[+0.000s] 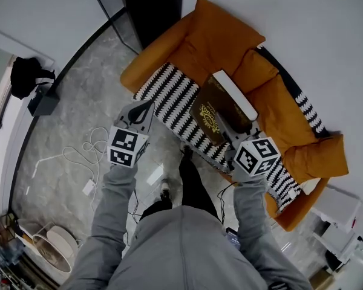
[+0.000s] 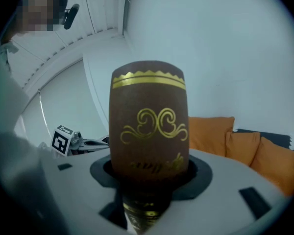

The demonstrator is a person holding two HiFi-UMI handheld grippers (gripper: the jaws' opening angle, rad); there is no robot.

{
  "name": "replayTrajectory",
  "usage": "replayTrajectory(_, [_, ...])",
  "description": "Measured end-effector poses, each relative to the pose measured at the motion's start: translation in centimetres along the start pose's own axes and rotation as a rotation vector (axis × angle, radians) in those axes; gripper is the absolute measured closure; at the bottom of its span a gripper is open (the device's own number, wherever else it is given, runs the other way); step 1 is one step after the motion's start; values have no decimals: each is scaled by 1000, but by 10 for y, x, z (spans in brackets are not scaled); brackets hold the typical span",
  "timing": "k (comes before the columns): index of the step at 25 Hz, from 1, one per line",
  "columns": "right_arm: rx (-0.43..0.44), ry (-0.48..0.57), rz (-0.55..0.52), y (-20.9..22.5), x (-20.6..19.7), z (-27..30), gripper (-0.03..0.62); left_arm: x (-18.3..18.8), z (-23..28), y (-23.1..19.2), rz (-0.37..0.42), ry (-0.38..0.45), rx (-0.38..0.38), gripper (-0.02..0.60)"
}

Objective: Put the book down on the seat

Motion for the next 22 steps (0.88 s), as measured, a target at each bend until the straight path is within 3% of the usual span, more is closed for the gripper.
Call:
replayTrajectory(6, [22,-75,38,22,-19,34,352,-19,14,-6,-27,-48,17,557])
replayTrajectory(16, [69,-220,121,60,-57,107,352,-60,64,-20,-153,-109,43,557])
replayTrajectory(18, [39,-229,139,36,-48,74,352,-50,36,-3,-169,-111,27,557])
replayTrajectory(22, [-61,-220,132,-73,5,-80,352,11,-94,80,-192,-82,-59,557])
Point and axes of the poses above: the fingertips, and each gripper's own axes: z forward along the fingers, y to its right, x out of its top, the point moved 10 cm from there along -z, backward along the fingers, and after that the axes turned 5 degrees about y, right-handed, at the moved point
